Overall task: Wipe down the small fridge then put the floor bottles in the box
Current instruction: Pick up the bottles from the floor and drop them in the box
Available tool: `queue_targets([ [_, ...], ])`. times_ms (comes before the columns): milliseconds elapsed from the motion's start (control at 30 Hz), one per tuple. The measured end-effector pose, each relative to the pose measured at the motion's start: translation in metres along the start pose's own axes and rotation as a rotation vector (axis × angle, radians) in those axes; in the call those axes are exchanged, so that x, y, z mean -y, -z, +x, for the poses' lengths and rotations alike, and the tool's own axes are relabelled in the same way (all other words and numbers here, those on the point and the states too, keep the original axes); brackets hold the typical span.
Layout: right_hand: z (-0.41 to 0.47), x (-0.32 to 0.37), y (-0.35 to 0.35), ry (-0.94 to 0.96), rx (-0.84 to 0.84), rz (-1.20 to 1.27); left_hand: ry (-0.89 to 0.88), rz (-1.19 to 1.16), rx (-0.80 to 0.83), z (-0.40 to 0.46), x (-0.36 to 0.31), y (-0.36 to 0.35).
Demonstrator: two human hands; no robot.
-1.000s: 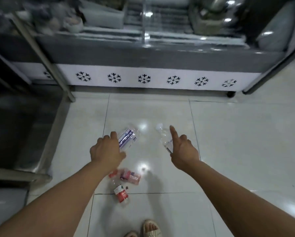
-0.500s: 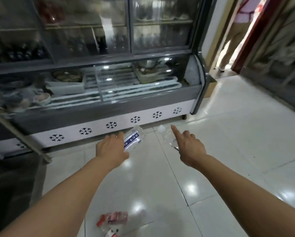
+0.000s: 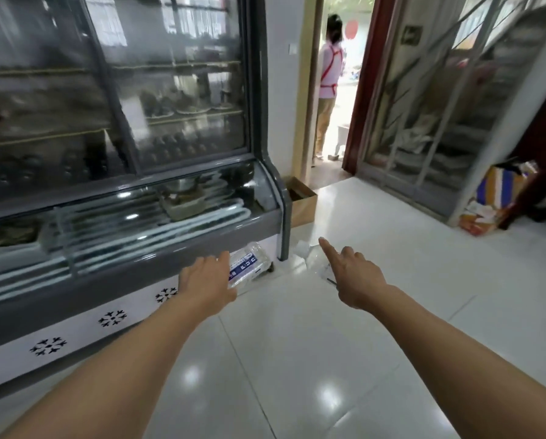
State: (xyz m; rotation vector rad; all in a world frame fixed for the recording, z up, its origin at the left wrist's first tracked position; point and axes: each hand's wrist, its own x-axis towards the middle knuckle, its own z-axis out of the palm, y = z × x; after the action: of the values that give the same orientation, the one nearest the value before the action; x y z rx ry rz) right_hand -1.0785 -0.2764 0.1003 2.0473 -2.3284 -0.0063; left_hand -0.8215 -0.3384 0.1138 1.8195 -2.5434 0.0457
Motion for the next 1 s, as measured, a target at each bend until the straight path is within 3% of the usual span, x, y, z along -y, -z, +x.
queue_targets([
  [400, 0.111, -0.22, 0.006, -0.094, 0.01, -0.013, -0.117, 0.066, -0.045, 0.172, -0.189, 0.024],
  [1000, 0.42, -0.451, -0.016, -0.137, 0.061, -0.046, -0.209, 0.033, -0.045, 0.556, -0.346, -0.003],
])
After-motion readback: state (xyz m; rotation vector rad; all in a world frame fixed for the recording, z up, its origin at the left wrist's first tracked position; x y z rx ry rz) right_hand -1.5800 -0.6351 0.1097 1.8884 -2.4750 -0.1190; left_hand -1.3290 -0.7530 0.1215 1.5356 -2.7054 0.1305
